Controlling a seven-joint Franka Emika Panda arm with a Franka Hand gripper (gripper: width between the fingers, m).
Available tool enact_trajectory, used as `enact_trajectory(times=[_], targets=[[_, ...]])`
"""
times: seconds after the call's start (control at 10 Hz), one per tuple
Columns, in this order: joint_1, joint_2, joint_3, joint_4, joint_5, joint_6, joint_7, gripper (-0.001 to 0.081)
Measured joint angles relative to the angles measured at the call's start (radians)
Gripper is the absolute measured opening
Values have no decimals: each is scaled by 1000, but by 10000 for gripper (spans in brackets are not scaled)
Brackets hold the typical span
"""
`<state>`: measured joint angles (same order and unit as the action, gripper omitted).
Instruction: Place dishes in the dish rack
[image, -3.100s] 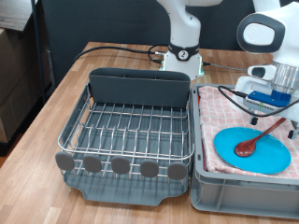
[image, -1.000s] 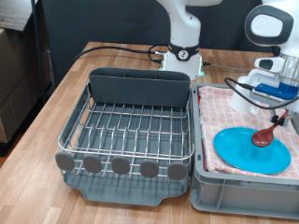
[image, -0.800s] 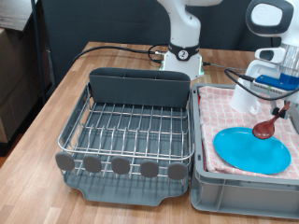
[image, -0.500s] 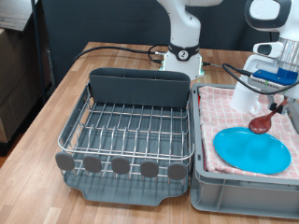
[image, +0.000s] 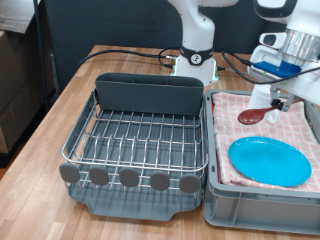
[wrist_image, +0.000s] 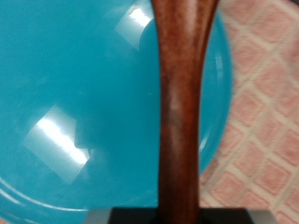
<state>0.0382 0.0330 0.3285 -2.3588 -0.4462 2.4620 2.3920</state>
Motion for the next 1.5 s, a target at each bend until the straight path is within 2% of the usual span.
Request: enact_trajectory(times=[0.3,0.7,0.9,1.0,1.2,1.5], targets=[[-6,-100,-33,-84,76,-34,72,90],[-6,-237,-84,-213,153,-30,83,90],[-7,-233,-84,-210,151,-31,100,90],[-12,-245,-87,-213,147,-38,141,90],[-25,-310,-102,-241,149,-70,207,90],[-27,-416,-160,-306,180,-127,206,90]])
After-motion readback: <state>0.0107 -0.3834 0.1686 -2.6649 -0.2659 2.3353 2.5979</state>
